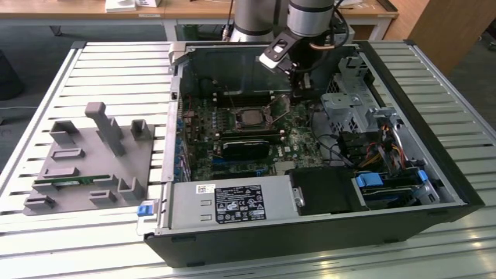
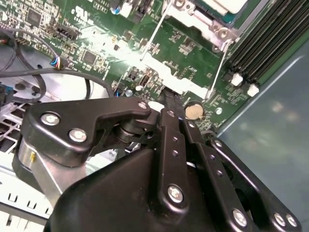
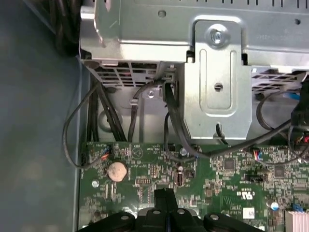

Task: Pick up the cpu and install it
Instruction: 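Close the cpu cover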

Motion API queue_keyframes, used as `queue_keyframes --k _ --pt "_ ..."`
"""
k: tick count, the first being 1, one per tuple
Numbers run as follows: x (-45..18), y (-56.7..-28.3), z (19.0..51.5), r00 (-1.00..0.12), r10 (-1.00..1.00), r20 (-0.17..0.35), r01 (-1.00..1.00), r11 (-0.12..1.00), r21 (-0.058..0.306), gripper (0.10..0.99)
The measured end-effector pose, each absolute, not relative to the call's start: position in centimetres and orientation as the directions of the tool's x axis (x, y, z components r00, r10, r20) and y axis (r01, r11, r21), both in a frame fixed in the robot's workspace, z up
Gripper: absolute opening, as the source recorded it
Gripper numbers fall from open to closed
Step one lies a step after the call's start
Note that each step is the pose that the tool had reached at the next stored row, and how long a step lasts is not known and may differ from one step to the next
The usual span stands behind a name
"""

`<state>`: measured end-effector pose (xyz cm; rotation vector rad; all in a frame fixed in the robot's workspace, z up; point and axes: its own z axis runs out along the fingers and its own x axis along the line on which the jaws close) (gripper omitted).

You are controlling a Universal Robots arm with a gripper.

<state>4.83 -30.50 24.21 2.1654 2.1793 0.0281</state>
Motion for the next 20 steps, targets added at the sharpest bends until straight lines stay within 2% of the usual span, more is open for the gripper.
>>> queue_keyframes --k 20 --pt "0.3 -30.4 24.2 -0.005 0.999 -0.036 0.998 0.008 0.062 0.106"
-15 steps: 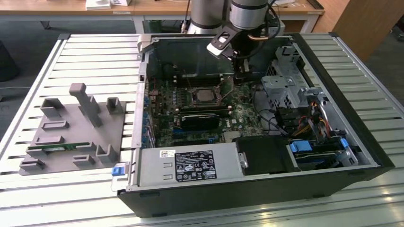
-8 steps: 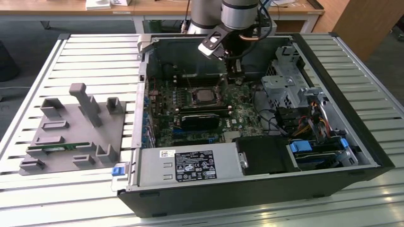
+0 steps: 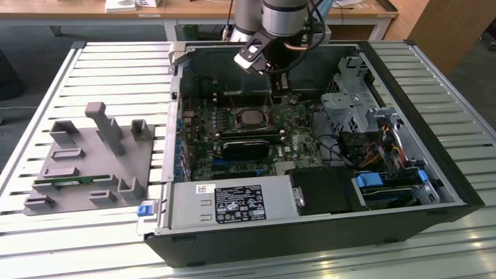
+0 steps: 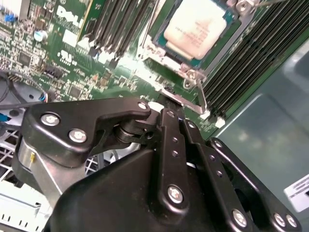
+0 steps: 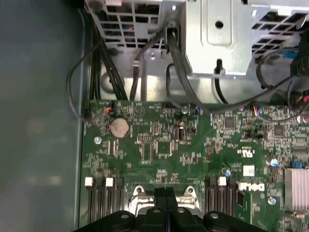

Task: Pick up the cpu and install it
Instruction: 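Close the cpu cover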

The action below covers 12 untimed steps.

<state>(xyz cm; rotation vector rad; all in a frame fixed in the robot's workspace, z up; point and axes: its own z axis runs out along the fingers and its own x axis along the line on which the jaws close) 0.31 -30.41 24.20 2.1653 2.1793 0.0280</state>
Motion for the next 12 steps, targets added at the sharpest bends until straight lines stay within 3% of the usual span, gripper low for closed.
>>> queue_keyframes --k 12 --pt "-0.82 -30.39 23.51 -0.005 0.999 -0.036 0.998 0.008 0.062 0.106"
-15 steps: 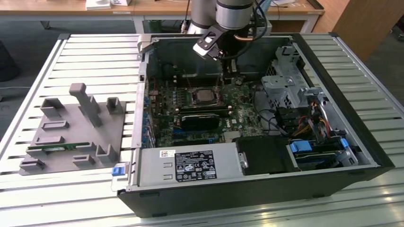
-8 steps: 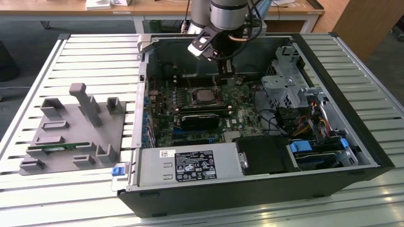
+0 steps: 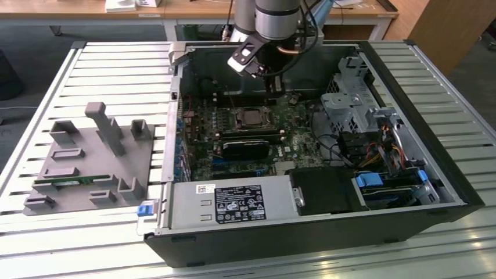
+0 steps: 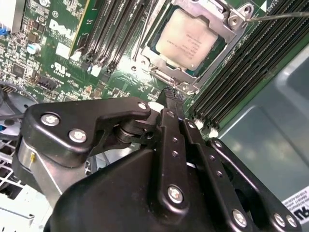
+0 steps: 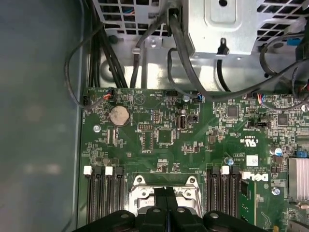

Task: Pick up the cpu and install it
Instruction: 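Close the cpu cover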

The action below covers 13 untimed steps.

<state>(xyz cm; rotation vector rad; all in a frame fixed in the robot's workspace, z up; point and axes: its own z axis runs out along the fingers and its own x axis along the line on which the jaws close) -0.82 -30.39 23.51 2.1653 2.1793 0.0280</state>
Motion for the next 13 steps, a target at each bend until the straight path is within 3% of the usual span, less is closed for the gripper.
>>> queue_keyframes --k 13 --pt "-2.3 -30.4 23.2 -0.005 0.999 -0.035 0.998 0.007 0.062 0.106"
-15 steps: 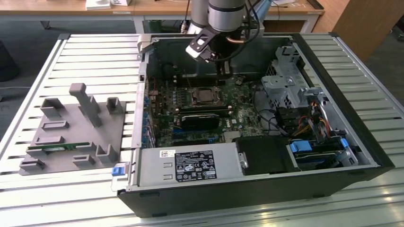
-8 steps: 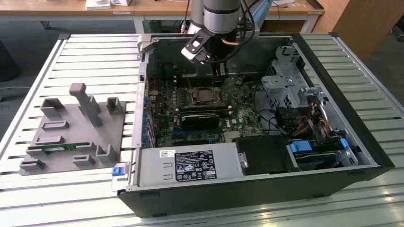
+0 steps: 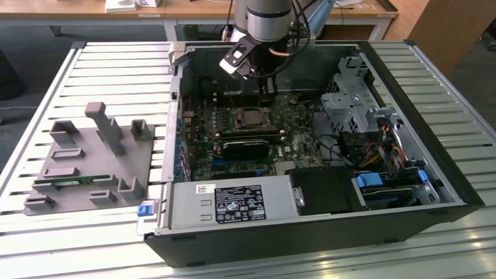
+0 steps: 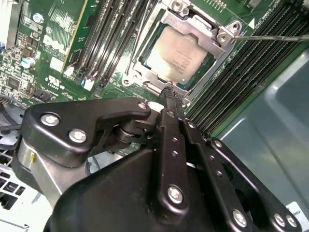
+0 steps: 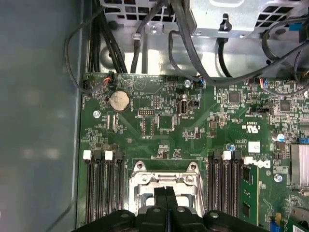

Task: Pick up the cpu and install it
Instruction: 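Close the cpu cover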

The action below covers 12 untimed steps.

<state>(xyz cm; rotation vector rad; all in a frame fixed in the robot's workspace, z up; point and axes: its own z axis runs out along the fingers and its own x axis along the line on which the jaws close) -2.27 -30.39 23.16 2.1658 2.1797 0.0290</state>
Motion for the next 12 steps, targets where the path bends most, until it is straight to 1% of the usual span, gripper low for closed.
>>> queue_keyframes --k 12 --pt "-2.6 -30.39 22.81 -0.006 0.999 -0.035 0.998 0.008 0.06 0.106"
